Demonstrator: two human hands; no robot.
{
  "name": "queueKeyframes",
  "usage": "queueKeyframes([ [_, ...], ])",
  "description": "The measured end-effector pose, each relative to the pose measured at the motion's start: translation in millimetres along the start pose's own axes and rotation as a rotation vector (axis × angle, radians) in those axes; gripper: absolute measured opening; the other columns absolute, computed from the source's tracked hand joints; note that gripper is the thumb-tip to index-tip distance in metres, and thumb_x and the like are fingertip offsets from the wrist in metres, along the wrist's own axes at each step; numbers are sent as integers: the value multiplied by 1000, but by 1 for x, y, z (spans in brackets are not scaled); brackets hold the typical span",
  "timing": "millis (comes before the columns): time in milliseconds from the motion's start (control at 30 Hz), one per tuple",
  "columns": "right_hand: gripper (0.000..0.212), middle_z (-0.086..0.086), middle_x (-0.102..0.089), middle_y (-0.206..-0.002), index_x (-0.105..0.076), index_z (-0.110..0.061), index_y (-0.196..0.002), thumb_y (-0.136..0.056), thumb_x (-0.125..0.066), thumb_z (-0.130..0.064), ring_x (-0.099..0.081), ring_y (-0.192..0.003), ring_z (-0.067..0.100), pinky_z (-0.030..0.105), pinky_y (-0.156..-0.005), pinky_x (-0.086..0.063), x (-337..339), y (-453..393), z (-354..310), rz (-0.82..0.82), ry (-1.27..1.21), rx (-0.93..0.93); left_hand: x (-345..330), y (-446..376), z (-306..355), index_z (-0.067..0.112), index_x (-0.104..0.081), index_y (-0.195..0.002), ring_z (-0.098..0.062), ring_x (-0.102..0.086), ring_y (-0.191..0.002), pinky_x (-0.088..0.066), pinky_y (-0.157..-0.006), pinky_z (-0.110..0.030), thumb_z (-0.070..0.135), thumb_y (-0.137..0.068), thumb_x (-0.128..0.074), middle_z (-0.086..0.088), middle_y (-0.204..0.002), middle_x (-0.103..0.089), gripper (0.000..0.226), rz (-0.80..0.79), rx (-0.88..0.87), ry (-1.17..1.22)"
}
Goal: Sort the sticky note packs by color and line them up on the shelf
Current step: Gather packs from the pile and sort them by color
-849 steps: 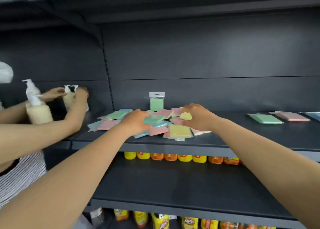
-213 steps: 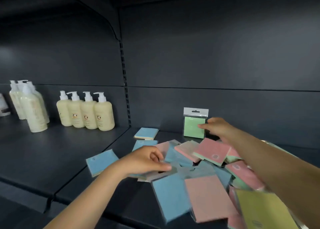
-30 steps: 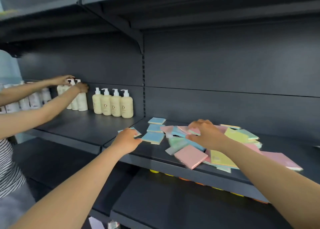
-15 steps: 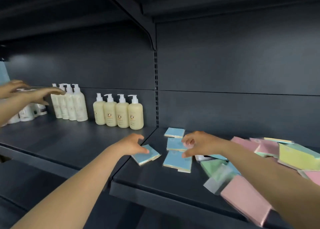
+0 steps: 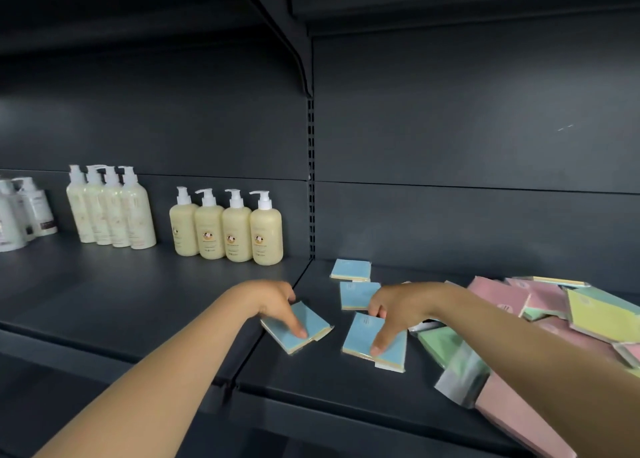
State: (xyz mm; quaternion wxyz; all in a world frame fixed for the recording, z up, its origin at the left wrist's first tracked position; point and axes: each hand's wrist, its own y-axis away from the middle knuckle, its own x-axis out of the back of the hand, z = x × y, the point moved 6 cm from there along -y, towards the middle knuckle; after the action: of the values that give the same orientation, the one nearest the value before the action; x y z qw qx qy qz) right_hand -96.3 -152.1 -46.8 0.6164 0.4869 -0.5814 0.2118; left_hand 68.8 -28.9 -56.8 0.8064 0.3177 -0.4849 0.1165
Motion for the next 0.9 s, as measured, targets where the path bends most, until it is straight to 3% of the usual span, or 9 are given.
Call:
queueKeyframes([
  [67, 73, -1, -54, -88, -61, -7, -110, -62, -75, -60, -43, -76, 14, 29, -68, -33, 1, 5, -4, -3, 37, -18, -3, 1, 4, 9, -60, -120, -19, -61, -108, -47, -95, -29, 35, -70, -80, -4, -116, -65, 60, -39, -13, 20],
  [200, 63, -8, -46, -94, -49, -17, -109, -66, -78, -51, -44, -81, 15, 27, -64, -33, 4, 18, -12, 63, 17, -20, -5, 7, 7, 6, -62, -116, -19, -61, -104, -46, -92, -26, 24, -72, -80, -3, -108, -65, 50, -36, -33, 119],
  [300, 62, -11, -41, -103, -39, -30, -112, -68, -79, -46, -46, -99, 16, 25, -73, -38, 2, 25, -12, 116, -35, 19, -5, 13, 6, 9, -59, -107, -17, -61, -96, -48, -88, -25, 12, -76, -76, -2, -102, -64, 36, 9, -70, 242],
  [433, 56, -10, -43, -113, -44, -40, -116, -72, -78, -30, -47, -107, 14, 28, -89, -43, 3, 40, -4, 195, -167, 64, -4, 16, -6, 14, -57, -91, -17, -62, -89, -51, -83, -29, 0, -80, -68, -3, -93, -65, 20, 126, -106, 565],
  [567, 52, -7, -57, -109, -55, -36, -110, -71, -77, -10, -54, -88, 4, 21, -73, -46, 9, 53, 7, 304, -524, 84, -8, 17, -13, 5, -56, -109, -21, -61, -85, -50, -66, -29, -6, -88, -56, -10, -95, -65, 23, 181, -96, 992],
  [667, 52, 8, -68, -105, -58, -32, -105, -68, -78, -1, -58, -81, 16, 32, -71, -47, 15, 58, 13, 392, -774, 96, -16, 18, -7, 2, -58, -113, -25, -63, -88, -51, -67, -33, -8, -90, -51, -15, -100, -66, 26, 146, -115, 1171],
  [767, 42, 16, -66, -91, -64, -26, -98, -68, -78, 0, -51, -75, 18, 31, -71, -42, 21, 61, 16, 457, -819, 108, -24, 19, -1, 2, -59, -115, -29, -62, -96, -52, -71, -34, -9, -91, -49, -16, -108, -66, 29, 144, -145, 1248],
  [900, 22, -2, -65, -75, -67, -20, -89, -74, -77, -8, -51, -64, 12, 23, -59, -38, 17, 65, 12, 446, -778, 107, -30, 20, 1, 8, -59, -111, -22, -63, -88, -51, -67, -32, -8, -91, -48, -9, -98, -66, 27, 200, -155, 1314],
])
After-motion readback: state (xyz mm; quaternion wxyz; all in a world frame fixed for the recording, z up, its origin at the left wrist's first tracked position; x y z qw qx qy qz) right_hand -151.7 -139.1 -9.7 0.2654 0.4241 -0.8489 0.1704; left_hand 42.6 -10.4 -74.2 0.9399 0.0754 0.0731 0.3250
